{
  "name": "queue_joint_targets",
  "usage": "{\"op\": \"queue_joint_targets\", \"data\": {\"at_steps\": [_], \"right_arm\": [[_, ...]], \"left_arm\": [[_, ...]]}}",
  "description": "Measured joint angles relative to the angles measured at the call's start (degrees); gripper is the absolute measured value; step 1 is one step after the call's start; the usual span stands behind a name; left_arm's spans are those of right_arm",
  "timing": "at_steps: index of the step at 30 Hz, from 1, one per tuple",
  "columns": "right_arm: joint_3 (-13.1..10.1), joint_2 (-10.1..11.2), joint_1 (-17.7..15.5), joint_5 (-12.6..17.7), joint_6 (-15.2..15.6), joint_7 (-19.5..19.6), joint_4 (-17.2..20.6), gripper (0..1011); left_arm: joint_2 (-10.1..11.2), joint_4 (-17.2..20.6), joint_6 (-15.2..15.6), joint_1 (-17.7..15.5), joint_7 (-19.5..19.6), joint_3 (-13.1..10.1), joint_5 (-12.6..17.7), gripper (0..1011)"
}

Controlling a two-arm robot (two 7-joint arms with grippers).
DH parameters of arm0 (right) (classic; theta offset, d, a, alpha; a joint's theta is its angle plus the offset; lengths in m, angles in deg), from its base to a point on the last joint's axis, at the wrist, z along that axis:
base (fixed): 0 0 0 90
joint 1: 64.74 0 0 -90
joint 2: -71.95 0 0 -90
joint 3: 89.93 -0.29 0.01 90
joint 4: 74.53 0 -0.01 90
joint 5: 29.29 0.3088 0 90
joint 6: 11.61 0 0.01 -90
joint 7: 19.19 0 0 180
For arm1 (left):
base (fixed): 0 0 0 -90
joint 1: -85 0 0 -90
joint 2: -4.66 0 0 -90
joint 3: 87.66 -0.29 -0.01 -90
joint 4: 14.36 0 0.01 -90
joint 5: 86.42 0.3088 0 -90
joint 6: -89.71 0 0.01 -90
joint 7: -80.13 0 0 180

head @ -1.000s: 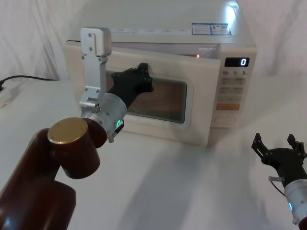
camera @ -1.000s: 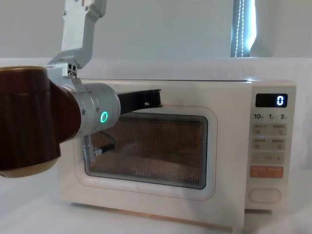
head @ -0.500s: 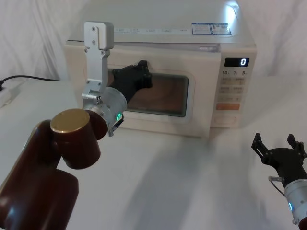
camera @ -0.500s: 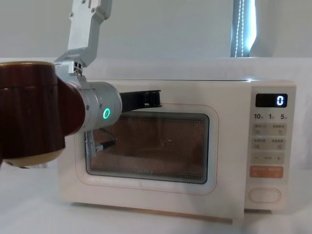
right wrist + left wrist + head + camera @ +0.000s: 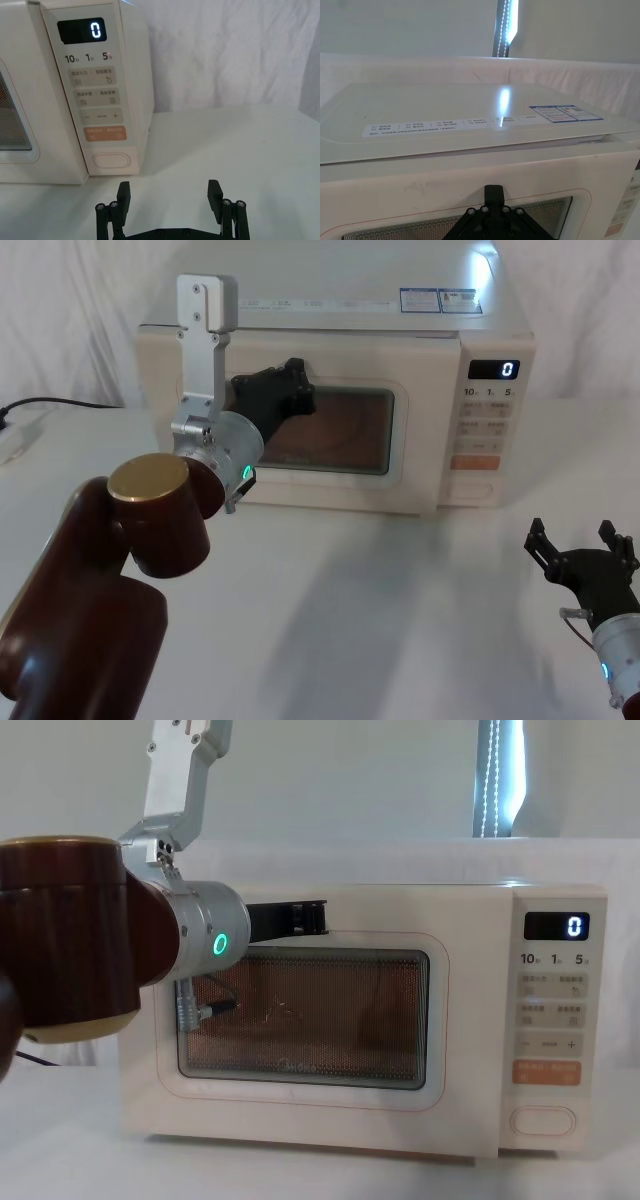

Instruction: Press the button to open the microwave door with one hand; close the microwave door with the other hand.

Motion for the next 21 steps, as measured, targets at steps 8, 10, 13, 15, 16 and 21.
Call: {"op": "queue_joint_targets", "data": {"at_steps": [8, 10, 13, 15, 16, 21], "right_arm": [[0.0, 0.0, 0.0, 0.0, 0.0, 0.0, 0.0, 1002], [0.0, 0.0, 0.0, 0.0, 0.0, 0.0, 0.0, 1002], [0.0, 0.0, 0.0, 0.0, 0.0, 0.0, 0.0, 1002], [0.0, 0.0, 0.0, 0.0, 0.0, 0.0, 0.0, 1002], [0.0, 0.0, 0.0, 0.0, 0.0, 0.0, 0.0, 1002], [0.0, 0.0, 0.0, 0.0, 0.0, 0.0, 0.0, 1002]], "left_arm": [[-0.3, -0.8, 0.3, -0.4, 0.4, 0.1, 0.8, 0], [-0.4, -0.9, 0.3, -0.4, 0.5, 0.1, 0.8, 0], [-0.5, -1.1, 0.5, -0.6, 0.6, 0.3, 0.9, 0], [-0.7, -1.2, 0.7, -0.7, 0.7, 0.4, 1.0, 0], [-0.7, -1.3, 0.8, -0.7, 0.7, 0.5, 1.1, 0], [-0.9, -1.4, 0.9, -0.9, 0.7, 0.6, 1.4, 0]]}}
